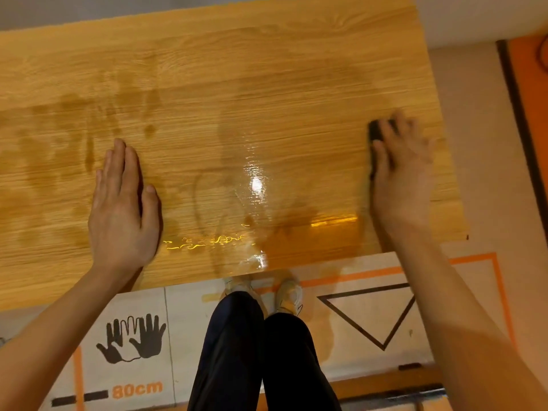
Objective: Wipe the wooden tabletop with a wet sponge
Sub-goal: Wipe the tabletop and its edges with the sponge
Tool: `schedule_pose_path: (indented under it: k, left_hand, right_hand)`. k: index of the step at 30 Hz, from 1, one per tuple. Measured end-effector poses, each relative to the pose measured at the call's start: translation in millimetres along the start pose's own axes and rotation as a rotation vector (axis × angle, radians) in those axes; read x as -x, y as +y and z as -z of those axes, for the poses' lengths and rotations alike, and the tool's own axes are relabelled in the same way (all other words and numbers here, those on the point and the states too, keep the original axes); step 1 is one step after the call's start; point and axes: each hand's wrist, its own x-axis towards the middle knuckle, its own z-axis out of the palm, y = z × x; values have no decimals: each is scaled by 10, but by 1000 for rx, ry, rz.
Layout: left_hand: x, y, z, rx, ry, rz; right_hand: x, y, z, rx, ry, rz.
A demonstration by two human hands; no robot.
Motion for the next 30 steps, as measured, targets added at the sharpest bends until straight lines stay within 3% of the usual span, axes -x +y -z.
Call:
schedule_pose_path:
  k: [2, 4, 9, 12, 14, 17, 20, 24, 27, 30]
  left_hand:
    - [-9, -17, -18, -1, 10, -1]
    - [-18, -35, -37, -5, 11, -3]
    - [-17, -100, -72, 0, 19, -17]
    - [-26, -157, -80, 8, 23, -31]
    - [-32, -177, -80, 15, 23, -22]
    - [-19, -171, -76, 16, 29, -26]
    - [-26, -134, -36, 9, 26, -18]
    - [-17, -33, 17, 9, 10, 11]
    - [-11, 21, 45, 14, 6, 24]
    - [-17, 49, 64, 10, 1, 21]
  right_hand:
    - [94, 149, 86, -12, 60, -126]
    - [192, 9, 7, -9, 111, -118]
    - [865, -713, -451, 45, -46, 284]
    - [816, -481, -328, 56, -148, 458]
    - [684, -65, -131, 60, -132, 376]
    - [598, 468, 151, -144, 95, -16]
    - [738, 317, 5, -114, 100, -145]
    - [1195, -417, -420, -22, 71, 92]
    - [1490, -921, -674, -31, -85, 302]
    - [1401, -912, -677, -99, -204, 486]
